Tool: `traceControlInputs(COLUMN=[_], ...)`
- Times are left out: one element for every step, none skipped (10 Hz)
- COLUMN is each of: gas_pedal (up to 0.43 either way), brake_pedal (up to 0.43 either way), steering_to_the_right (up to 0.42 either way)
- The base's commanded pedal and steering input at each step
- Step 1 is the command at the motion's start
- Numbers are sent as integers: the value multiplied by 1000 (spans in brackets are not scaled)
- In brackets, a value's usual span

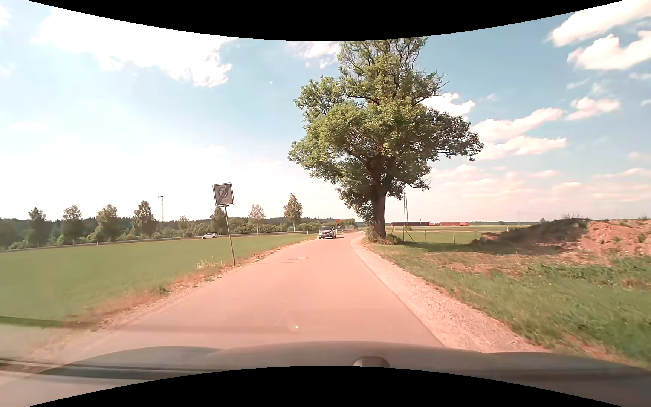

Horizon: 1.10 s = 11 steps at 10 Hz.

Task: Follow the waypoints while adhering to traffic rules and regulations

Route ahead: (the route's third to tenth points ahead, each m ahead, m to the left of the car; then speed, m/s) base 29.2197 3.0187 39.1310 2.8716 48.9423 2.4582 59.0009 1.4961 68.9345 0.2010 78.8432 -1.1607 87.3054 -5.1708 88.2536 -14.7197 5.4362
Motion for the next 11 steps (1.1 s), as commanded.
traceControlInputs(gas_pedal=[197,197,197,197,197,197,197,197,197,189,169], brake_pedal=[0,0,0,0,0,0,0,0,0,0,0], steering_to_the_right=[11,12,11,10,6,4,3,1,1,0,-3])
